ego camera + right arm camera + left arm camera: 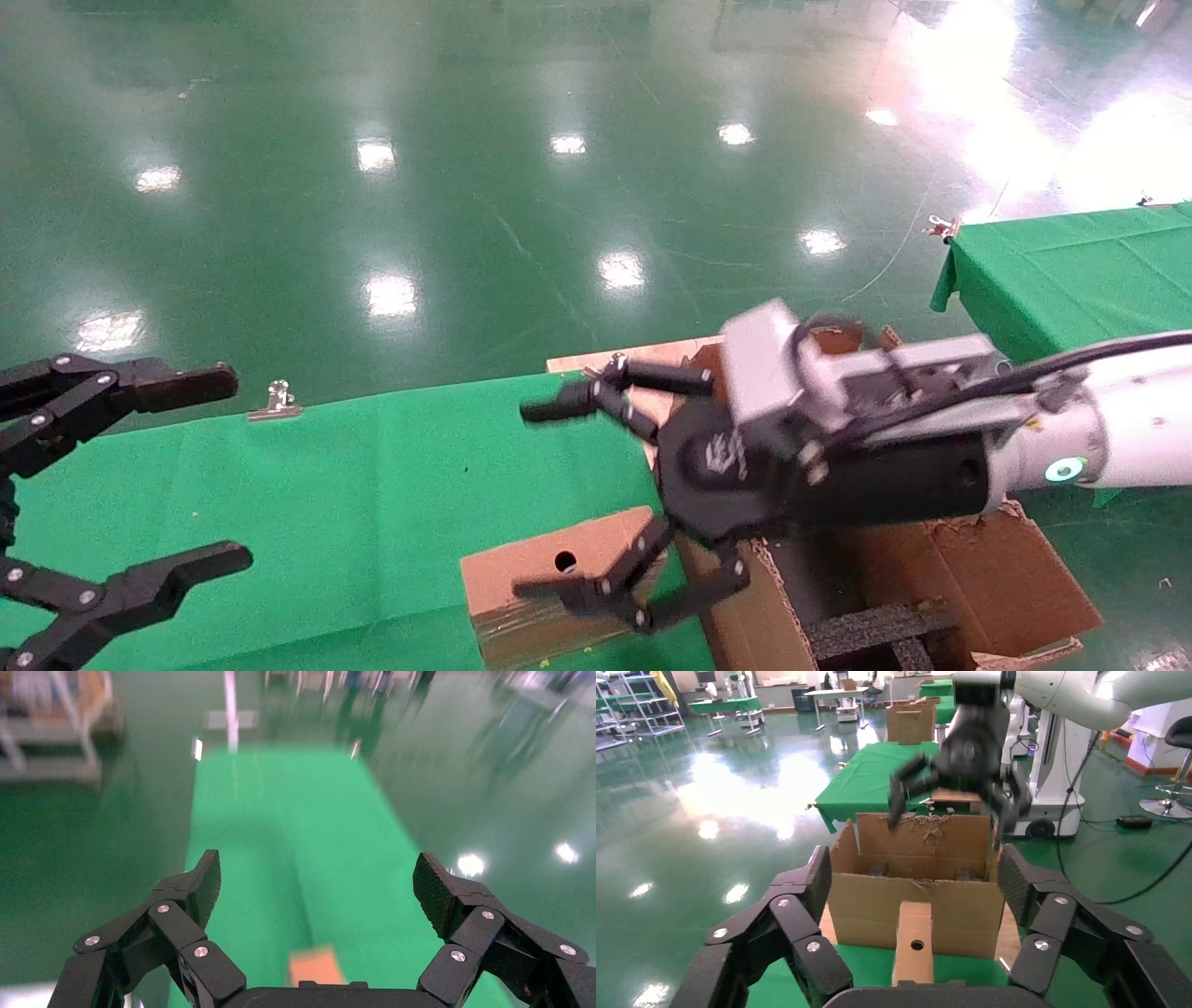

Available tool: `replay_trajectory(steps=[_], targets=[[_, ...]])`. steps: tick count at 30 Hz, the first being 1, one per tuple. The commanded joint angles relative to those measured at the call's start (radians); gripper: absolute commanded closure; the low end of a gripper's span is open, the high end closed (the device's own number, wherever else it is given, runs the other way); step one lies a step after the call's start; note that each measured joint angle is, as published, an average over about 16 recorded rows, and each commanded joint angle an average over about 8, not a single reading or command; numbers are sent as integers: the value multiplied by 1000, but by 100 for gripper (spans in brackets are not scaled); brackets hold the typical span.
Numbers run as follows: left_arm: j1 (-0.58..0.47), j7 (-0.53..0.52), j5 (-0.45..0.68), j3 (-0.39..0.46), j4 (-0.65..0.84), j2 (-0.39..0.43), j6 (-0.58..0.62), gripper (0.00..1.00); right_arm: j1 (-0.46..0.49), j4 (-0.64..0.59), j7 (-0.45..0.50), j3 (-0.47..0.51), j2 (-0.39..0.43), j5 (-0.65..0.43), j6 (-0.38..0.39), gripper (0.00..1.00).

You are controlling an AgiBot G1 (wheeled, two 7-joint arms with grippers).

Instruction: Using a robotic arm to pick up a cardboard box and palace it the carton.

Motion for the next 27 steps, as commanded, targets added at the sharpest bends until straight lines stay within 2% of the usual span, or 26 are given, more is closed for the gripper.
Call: replay_trajectory(steps=[1,5,11,20,27], targets=[[0,0,0,0,0,0,0,100,31,7,9,-29,-3,-67,-8,0],[0,0,0,0,0,0,0,100,99,-10,15,-102,-47,-209,-31,0],[0,0,0,0,0,0,0,100,169,-49,7,-196,-123,-361,-42,0],[0,0,0,0,0,0,0,100,257,-116,-30,-306,-234,-538,-41,0],[0,0,0,0,0,0,0,100,329,-121,-45,-394,-302,-645,-53,0]])
